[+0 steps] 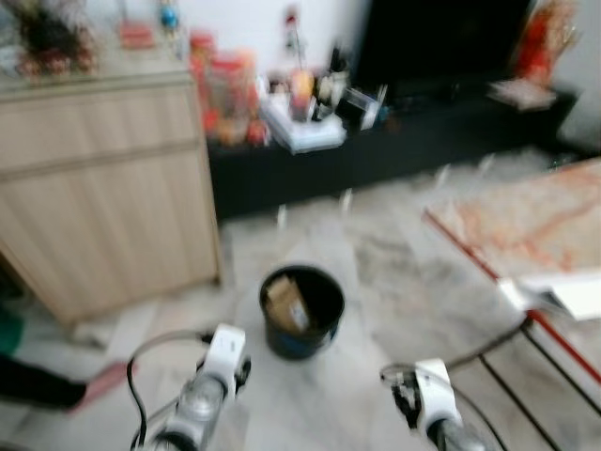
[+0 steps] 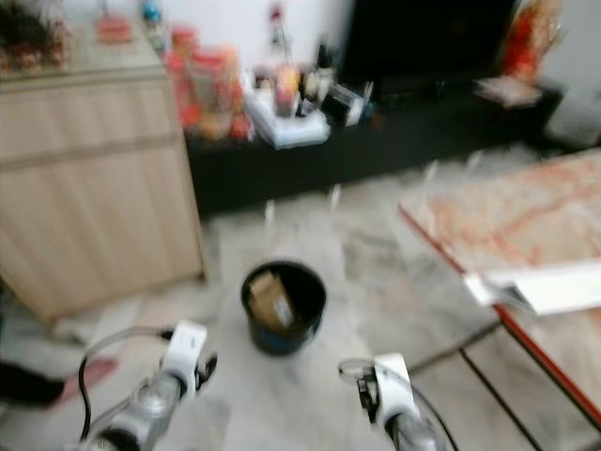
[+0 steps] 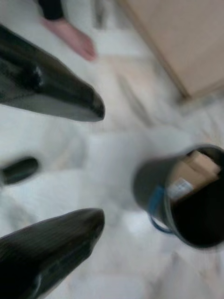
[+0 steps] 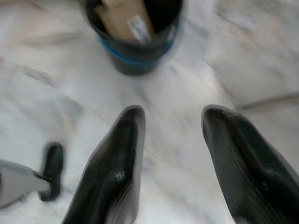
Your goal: Picking trash to rubbish bin
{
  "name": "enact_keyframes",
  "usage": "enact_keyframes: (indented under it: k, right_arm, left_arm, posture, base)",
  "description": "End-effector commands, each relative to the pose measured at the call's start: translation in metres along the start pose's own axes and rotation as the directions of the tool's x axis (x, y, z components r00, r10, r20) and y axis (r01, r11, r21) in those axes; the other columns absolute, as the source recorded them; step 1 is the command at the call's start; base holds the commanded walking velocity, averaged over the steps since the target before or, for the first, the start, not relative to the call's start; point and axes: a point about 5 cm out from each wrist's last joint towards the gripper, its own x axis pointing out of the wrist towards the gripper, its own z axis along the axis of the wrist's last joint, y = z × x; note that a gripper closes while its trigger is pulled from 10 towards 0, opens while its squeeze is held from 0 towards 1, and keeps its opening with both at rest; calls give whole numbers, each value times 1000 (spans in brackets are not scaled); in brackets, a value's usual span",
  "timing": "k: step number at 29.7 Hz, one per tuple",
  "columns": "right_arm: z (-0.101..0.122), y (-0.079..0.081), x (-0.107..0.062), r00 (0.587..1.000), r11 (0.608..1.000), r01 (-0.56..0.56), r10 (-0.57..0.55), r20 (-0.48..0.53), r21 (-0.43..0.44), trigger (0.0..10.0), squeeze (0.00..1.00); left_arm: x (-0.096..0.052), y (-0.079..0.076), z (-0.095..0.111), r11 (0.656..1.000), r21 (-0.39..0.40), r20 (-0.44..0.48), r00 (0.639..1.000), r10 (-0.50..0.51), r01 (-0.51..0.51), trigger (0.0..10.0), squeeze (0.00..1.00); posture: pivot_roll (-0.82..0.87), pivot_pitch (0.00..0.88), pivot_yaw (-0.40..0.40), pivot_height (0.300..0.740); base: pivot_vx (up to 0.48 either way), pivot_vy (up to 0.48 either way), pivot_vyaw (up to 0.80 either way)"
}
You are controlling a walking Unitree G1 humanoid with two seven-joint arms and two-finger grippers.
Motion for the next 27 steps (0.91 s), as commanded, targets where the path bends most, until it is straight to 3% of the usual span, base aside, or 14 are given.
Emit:
enact_keyframes:
  k: [1, 11, 12, 19, 22, 25, 27]
  right_arm:
    - [-1, -6, -2, 1000, 1000, 17, -17, 9, 0, 10000, 0]
    - [46, 2, 7, 978, 998, -20, 33, 204, -66, 10000, 0]
    - [60, 5, 8, 964, 997, -21, 40, 264, -75, 10000, 0]
    - [74, 9, 9, 945, 996, -21, 48, 322, -86, 10000, 0]
    - [135, 12, 2, 827, 997, 50, -6, 562, -63, 10000, 0]
    - [182, 12, -13, 702, 996, 82, -42, 711, -22, 10000, 0]
    - [195, 8, -16, 676, 994, 112, -70, 734, -9, 10000, 0]
  left_arm:
    - [3, -5, 12, 1000, 10, 40, 999, -25, 24, 10000, 0]
    - [8, -12, 50, 997, 28, 214, 974, -76, 71, 10000, 0]
    - [9, -12, 60, 997, 20, 254, 964, -75, 72, 10000, 0]
    - [9, -13, 70, 997, 15, 295, 953, -75, 74, 10000, 0]
    - [8, -8, 117, 1000, 11, 477, 879, -20, 17, 10000, 0]
    - [0, 0, 171, 999, 7, 641, 767, 24, -37, 10000, 0]
    - [-5, 3, 193, 998, 17, 699, 715, 31, -59, 10000, 0]
  posture:
    - [36, 49, -92, 740]
    - [38, 51, -88, 740]
    - [39, 49, -87, 740]
    - [39, 49, -85, 740]
    - [40, 42, -77, 740]
    - [43, 36, -72, 740]
    - [47, 32, -68, 740]
  base:
    - [0, 0, 0]
    - [0, 0, 0]
    - [0, 0, 0]
    - [0, 0, 0]
    - [0, 0, 0]
    - [0, 0, 0]
    - [0, 0, 0]
